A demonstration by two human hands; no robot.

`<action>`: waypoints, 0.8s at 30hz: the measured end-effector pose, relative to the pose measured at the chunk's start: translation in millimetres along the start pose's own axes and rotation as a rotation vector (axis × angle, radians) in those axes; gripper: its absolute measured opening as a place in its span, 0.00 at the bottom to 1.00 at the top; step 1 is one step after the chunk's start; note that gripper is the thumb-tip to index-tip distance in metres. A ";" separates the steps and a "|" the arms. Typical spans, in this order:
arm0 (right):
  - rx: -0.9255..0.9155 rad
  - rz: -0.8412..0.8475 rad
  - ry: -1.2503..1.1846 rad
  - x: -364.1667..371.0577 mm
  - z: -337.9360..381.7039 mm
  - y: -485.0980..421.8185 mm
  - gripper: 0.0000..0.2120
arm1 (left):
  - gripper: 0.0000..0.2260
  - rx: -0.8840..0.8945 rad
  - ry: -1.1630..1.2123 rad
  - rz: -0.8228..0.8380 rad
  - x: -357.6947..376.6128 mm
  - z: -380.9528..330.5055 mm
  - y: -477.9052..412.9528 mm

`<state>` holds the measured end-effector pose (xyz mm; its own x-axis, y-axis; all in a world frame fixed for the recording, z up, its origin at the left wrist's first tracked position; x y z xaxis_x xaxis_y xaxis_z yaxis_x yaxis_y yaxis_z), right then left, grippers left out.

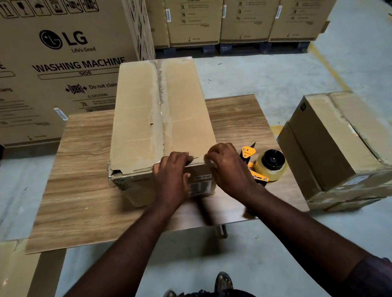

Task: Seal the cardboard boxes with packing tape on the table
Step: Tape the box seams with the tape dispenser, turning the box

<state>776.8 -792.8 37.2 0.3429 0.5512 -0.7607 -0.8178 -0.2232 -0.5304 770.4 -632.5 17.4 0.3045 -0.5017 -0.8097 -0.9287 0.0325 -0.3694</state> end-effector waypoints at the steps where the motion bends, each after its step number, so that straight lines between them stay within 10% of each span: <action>1: -0.004 0.008 0.010 2.3 4.1 -1.4 0.10 | 0.19 0.014 0.022 0.010 -2.6 0.9 -1.2; 6: -0.030 0.016 0.011 10.3 23.2 -11.5 0.03 | 0.05 0.080 0.052 -0.081 -29.0 15.3 -10.8; 24: 0.110 0.141 -0.033 34.9 38.6 -18.7 0.14 | 0.17 0.050 -0.015 0.038 -54.7 62.0 -0.4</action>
<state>786.2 -738.4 35.0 0.2077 0.5473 -0.8108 -0.9029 -0.2116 -0.3742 767.2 -551.5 33.6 0.2731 -0.4862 -0.8301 -0.9280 0.0940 -0.3604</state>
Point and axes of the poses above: each hand's wrist, its own y-axis away from the middle knuckle, its own x-axis out of the palm, z = x × y, the point moved 6 cm from there along -y, towards the middle knuckle, and after that the axes turned 10 degrees about -z, right-handed, at the moved point
